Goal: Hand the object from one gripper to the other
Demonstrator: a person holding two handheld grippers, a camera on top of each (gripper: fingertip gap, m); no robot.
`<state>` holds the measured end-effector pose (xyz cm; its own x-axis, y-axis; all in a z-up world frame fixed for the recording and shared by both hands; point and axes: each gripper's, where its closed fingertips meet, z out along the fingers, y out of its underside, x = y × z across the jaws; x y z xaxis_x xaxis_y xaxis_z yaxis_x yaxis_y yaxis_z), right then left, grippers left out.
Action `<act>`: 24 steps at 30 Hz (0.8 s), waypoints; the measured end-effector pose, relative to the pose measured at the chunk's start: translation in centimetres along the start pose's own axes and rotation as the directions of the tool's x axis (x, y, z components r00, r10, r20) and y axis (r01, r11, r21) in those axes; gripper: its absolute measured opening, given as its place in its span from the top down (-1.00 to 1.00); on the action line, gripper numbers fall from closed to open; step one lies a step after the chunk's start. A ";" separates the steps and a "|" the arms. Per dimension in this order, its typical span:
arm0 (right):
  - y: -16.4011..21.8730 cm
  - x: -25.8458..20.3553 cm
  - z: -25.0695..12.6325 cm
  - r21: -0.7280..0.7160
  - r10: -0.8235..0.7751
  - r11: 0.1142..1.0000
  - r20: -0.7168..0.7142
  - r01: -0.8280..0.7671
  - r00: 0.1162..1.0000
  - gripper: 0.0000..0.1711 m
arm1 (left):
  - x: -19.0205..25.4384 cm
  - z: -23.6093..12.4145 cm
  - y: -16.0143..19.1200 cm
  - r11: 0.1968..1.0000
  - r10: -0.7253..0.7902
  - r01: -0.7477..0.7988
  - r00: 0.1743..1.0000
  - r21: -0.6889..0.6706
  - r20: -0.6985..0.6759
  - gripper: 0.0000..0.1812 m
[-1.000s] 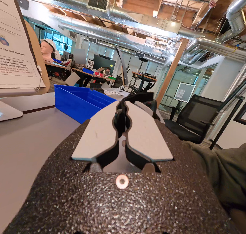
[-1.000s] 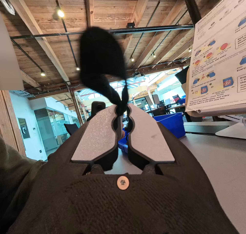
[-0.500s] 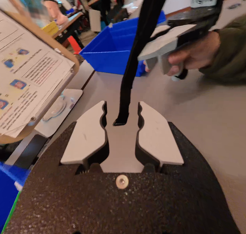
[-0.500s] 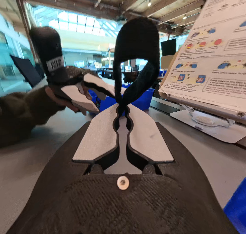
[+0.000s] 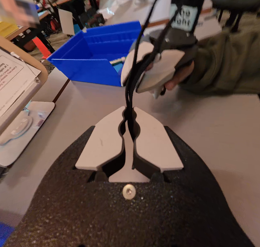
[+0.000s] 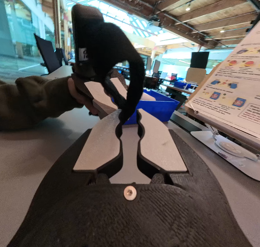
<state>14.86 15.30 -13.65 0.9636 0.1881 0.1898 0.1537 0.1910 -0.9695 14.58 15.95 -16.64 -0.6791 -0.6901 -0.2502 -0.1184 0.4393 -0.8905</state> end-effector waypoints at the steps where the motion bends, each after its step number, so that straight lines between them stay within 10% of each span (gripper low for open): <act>1: -0.1 0.4 0.0 0.015 0.022 1.000 -0.022 -0.022 1.000 0.72 | -0.4 -0.1 -0.5 0.997 -0.059 0.058 0.998 0.053 0.006 0.95; 9: 0.8 -0.3 1.3 0.019 0.179 0.984 0.009 -0.179 0.984 0.72 | -2.5 -1.4 -5.2 0.709 -0.447 0.469 0.876 0.526 -0.179 0.95; 19: 1.1 -0.4 1.4 -0.019 0.128 0.992 0.010 -0.128 0.992 0.96 | -2.1 -1.1 -5.3 0.671 -0.458 0.506 0.858 0.542 -0.235 0.92; 24: -2.7 3.8 -1.6 0.181 0.148 0.977 -0.200 -0.112 0.968 0.96 | -1.7 -0.9 -5.1 0.774 -0.368 0.381 0.921 0.506 -0.130 0.80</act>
<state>18.45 13.98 -10.60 0.9998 0.0173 0.0090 0.0026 0.3401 -0.9404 15.63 15.38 -11.29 -0.6759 -0.7222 0.1469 0.0165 -0.2140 -0.9767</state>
